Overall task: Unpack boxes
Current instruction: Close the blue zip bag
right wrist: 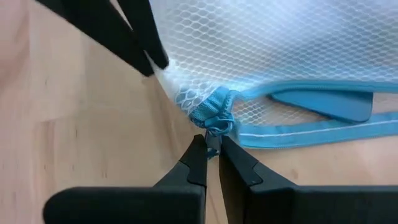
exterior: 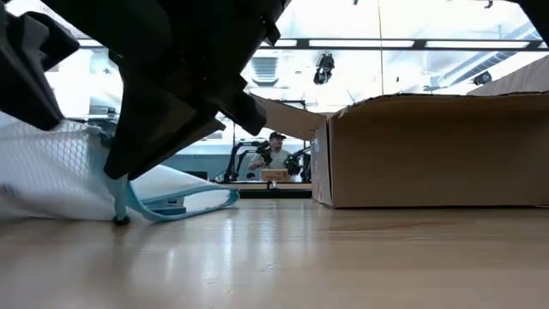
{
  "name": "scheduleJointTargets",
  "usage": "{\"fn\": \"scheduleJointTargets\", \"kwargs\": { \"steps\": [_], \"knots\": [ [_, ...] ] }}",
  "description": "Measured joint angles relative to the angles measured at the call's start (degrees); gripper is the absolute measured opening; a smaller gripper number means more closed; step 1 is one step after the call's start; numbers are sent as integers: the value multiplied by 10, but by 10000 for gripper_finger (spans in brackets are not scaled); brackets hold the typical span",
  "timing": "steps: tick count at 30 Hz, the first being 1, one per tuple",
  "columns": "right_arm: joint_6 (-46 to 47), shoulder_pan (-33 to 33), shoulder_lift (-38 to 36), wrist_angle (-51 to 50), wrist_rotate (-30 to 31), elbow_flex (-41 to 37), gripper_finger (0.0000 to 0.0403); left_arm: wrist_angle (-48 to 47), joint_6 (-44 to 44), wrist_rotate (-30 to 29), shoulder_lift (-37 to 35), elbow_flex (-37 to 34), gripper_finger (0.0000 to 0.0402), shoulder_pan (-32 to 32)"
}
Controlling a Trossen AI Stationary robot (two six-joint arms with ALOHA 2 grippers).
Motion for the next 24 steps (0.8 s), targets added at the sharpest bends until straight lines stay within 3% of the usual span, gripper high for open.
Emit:
{"fn": "scheduleJointTargets", "kwargs": {
  "steps": [6, 11, 18, 24],
  "knots": [
    [-2, 0, 2, 0, -4, 6, 1, 28, 40, -1, 0, 0, 32, -5],
    [1, 2, 2, 3, -18, 18, 4, 80, 68, -27, 12, 0, 98, -6],
    [5, 11, 2, 6, -36, 30, 3, 67, 63, -62, 17, -1, 185, -1],
    [23, 18, 2, 5, -39, 30, 2, 52, 55, -45, 17, -1, 199, -1]
  ]
}}
